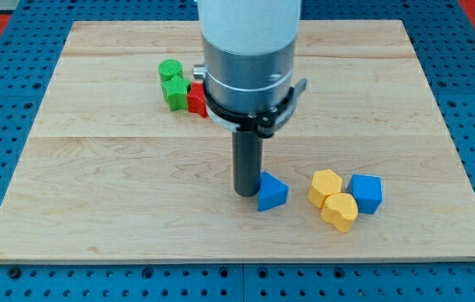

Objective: Move green star to the top center

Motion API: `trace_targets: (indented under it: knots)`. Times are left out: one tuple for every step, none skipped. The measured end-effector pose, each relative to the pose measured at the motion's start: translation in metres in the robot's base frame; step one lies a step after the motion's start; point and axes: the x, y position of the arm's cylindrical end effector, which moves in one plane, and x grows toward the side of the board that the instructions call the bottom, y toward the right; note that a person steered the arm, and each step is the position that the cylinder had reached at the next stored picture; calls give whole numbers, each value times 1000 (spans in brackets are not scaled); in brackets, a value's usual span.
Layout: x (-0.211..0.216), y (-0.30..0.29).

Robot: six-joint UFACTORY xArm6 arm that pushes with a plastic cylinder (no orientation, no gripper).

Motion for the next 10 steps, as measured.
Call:
trace_targets:
  knots:
    - [2,25]
    - [4,50]
    - [4,52]
    - [-11,41]
    - [-31,33]
    - [-31,33]
    - [-48,33]
    - [-68,36]
    - [-68,36]
    - [-69,30]
